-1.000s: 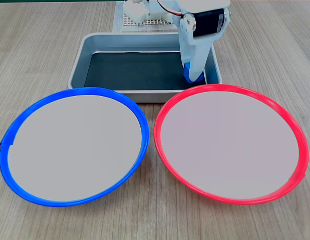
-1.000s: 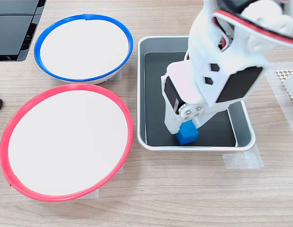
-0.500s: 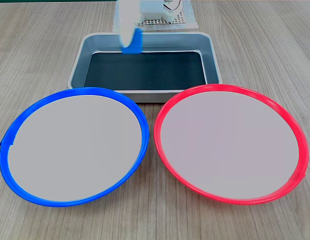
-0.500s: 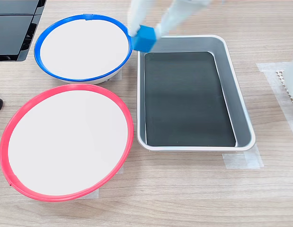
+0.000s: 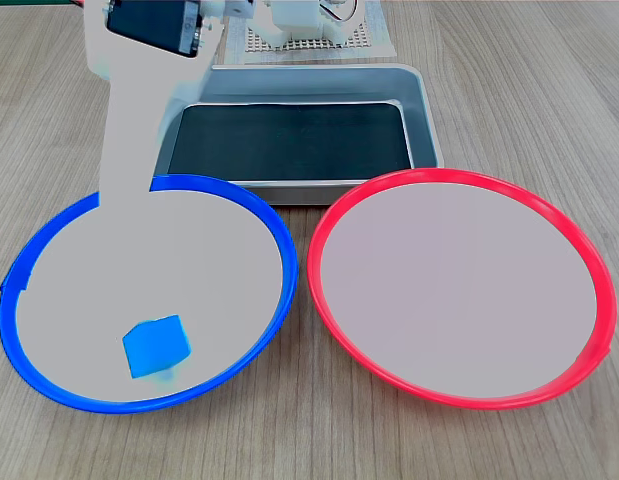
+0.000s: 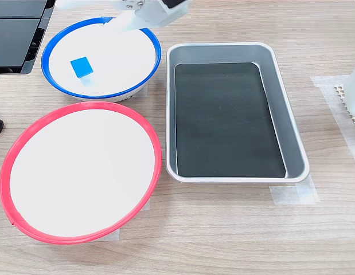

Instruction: Move a blue block from tray to blue dish

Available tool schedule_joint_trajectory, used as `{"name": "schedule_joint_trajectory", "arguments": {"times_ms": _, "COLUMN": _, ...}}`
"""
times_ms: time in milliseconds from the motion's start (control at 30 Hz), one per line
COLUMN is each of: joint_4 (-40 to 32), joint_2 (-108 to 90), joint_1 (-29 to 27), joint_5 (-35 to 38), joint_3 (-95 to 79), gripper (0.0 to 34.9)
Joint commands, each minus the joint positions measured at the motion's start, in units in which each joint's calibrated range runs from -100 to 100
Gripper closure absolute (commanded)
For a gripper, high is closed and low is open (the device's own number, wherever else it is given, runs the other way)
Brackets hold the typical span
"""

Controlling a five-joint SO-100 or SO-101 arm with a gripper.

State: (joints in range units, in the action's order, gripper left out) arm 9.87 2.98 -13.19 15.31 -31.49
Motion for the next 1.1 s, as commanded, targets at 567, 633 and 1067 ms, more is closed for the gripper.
{"name": "schedule_joint_trajectory", "arguments": {"times_ms": 567, "joint_4": 26.16, "joint_2": -95.22, "joint_1": 13.99, "joint_5": -15.34, "joint_3": -64.05, "gripper": 34.8}}
{"name": "schedule_joint_trajectory", "arguments": {"times_ms": 633, "joint_4": 32.76, "joint_2": -101.96, "joint_1": 13.8, "joint_5": -15.53, "joint_3": -67.87, "gripper": 34.8}}
{"name": "schedule_joint_trajectory", "arguments": {"times_ms": 1067, "joint_4": 37.55, "joint_2": -102.05, "joint_1": 10.5, "joint_5": -16.75, "joint_3": -68.51, "gripper": 34.6}}
